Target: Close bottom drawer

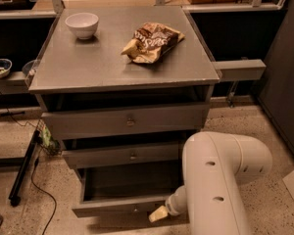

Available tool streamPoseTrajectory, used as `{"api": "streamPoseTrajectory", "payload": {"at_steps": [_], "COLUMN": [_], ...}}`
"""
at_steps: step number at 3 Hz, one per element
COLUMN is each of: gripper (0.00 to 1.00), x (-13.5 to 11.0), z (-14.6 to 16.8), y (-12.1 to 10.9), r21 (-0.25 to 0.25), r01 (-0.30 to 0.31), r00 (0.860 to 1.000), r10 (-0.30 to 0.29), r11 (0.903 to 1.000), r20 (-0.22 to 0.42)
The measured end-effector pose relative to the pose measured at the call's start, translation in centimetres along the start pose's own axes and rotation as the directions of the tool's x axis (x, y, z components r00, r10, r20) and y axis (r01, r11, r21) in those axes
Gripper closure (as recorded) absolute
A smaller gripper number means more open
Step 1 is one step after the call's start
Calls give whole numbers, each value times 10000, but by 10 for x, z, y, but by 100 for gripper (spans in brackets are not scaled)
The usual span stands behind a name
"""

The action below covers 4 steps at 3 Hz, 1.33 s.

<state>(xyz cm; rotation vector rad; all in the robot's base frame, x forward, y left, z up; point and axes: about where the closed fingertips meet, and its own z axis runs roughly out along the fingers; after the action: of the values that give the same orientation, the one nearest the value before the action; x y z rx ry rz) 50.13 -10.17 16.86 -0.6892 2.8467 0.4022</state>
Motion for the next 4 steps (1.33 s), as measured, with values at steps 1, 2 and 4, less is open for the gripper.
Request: {"api": "streamPoseTrajectory", "payload": {"at_steps": [1, 2, 4], "gripper": [3, 25, 72], "x": [0, 0, 0], "z": [0, 0, 0], "y": [0, 0, 0], "r21": [0, -1, -1], "r01": [0, 0, 0], "r00": [10000, 10000, 10000], "r10": [0, 0, 0], "r11": [10000, 10000, 10000], "r20": [0, -1, -1]}}
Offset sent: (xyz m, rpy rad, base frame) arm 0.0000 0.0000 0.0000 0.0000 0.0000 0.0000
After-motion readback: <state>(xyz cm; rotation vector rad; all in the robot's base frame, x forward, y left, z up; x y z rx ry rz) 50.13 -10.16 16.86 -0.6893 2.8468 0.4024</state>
